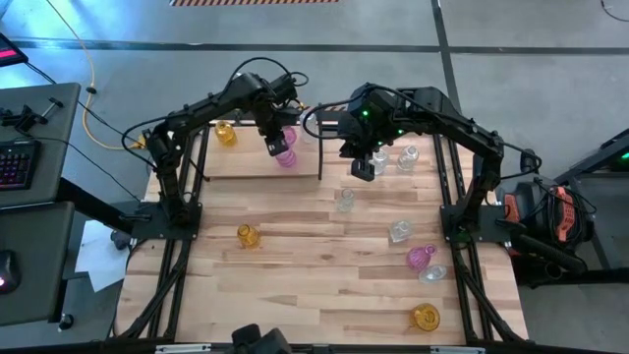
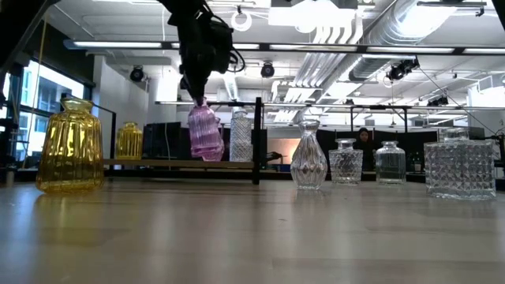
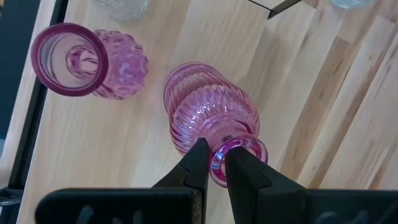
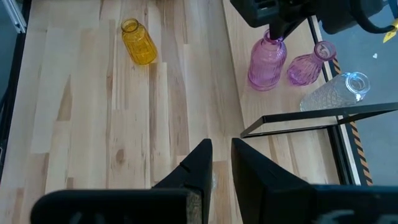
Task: Sort vases onto shelf
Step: Put the pink vase on the shelf aligned with the other pink vase
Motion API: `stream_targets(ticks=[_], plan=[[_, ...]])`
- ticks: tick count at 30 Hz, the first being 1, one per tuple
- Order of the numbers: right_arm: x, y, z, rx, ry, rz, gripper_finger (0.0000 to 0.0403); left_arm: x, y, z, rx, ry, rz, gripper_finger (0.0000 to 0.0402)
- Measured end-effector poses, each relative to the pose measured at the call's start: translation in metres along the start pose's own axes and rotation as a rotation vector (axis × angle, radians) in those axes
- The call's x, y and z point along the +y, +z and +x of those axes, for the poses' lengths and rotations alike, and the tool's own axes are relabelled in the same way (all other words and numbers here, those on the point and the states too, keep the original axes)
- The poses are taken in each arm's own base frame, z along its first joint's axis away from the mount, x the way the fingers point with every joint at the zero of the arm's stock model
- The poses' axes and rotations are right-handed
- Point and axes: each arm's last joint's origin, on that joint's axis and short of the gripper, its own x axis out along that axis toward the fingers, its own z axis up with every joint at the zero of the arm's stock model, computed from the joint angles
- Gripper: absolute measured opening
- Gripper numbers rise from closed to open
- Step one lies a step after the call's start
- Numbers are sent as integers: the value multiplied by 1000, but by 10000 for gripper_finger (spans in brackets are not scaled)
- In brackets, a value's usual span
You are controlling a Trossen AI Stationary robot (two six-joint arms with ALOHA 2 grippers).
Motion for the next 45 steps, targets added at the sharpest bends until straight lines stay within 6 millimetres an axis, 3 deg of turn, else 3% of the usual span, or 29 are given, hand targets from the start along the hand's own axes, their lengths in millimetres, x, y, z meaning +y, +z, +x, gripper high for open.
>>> stream_targets(ticks=[26,45], plan=[[0,0,0,-2,16,3,41,1,3,0,-34,7,-32,41],[1,-1,0,12,37,10,41,5,10,10,-44,34,-20,85]])
